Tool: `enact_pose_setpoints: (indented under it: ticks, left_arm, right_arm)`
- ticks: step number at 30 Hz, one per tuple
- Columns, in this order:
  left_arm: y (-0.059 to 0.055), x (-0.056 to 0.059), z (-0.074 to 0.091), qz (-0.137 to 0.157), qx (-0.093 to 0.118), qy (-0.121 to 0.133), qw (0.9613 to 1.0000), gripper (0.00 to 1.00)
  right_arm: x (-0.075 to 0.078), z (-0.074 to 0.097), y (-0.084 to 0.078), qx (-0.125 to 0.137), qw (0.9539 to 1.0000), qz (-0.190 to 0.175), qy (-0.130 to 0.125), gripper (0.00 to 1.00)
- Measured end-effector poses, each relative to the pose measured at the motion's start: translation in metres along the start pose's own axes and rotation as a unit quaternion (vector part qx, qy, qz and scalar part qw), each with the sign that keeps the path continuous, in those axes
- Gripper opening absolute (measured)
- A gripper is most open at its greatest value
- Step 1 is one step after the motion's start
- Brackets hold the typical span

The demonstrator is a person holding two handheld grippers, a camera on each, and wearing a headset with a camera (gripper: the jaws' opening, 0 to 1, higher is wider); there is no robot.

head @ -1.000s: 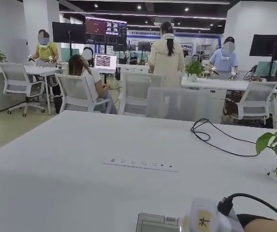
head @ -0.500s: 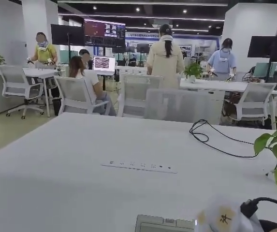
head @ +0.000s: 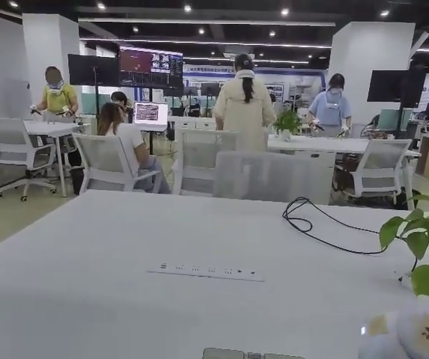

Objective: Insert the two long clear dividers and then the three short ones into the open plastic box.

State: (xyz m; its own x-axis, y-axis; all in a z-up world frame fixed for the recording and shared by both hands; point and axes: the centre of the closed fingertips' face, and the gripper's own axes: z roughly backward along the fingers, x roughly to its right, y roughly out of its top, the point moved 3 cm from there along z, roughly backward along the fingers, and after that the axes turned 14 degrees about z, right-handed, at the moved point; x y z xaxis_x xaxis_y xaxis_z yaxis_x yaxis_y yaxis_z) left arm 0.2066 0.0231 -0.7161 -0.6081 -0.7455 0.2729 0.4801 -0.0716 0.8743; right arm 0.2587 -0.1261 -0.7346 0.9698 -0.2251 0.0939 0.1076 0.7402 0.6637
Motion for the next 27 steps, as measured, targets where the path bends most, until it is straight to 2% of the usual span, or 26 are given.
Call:
enact_pose_setpoints:
  ticks: [3, 7, 11, 14, 20, 23, 24, 27]
  left_arm:
    - [0.001, -0.003, 0.007, -0.001, -0.003, 0.01, 0.9999, 0.75]
    - [0.0, -0.009, 0.018, 0.001, -0.006, 0.024, 0.9997, 0.77]
    - [-0.004, -0.012, 0.026, 0.004, -0.015, 0.036, 0.9993, 0.8]
    - [-0.005, -0.012, 0.029, 0.015, -0.012, 0.038, 0.9991, 0.82]
    - [-0.002, -0.009, 0.034, 0.035, 0.005, 0.038, 0.9986, 0.88]
    - [0.001, -0.007, 0.037, 0.047, 0.016, 0.036, 0.9981, 0.91]
    - [0.002, -0.007, 0.038, 0.049, 0.019, 0.037, 0.9979, 0.94]
    - [0.002, -0.007, 0.04, 0.053, 0.02, 0.037, 0.9977, 0.96]
  right_arm:
    - [0.0, 0.011, -0.001, 0.018, 0.9994, -0.02, -0.021, 0.61]
    - [-0.005, 0.026, -0.005, 0.049, 0.9956, -0.058, -0.054, 0.68]
    - [-0.016, 0.035, -0.011, 0.073, 0.9921, -0.076, -0.068, 0.75]
    - [-0.023, 0.04, -0.014, 0.088, 0.9891, -0.088, -0.079, 0.82]
    - [-0.033, 0.047, -0.016, 0.126, 0.9787, -0.123, -0.106, 0.99]
    - [-0.036, 0.05, -0.015, 0.149, 0.9727, -0.132, -0.119, 1.0]
    - [-0.036, 0.052, -0.015, 0.153, 0.969, -0.142, -0.132, 1.0]
    - [-0.038, 0.054, -0.017, 0.161, 0.9649, -0.151, -0.143, 1.0]
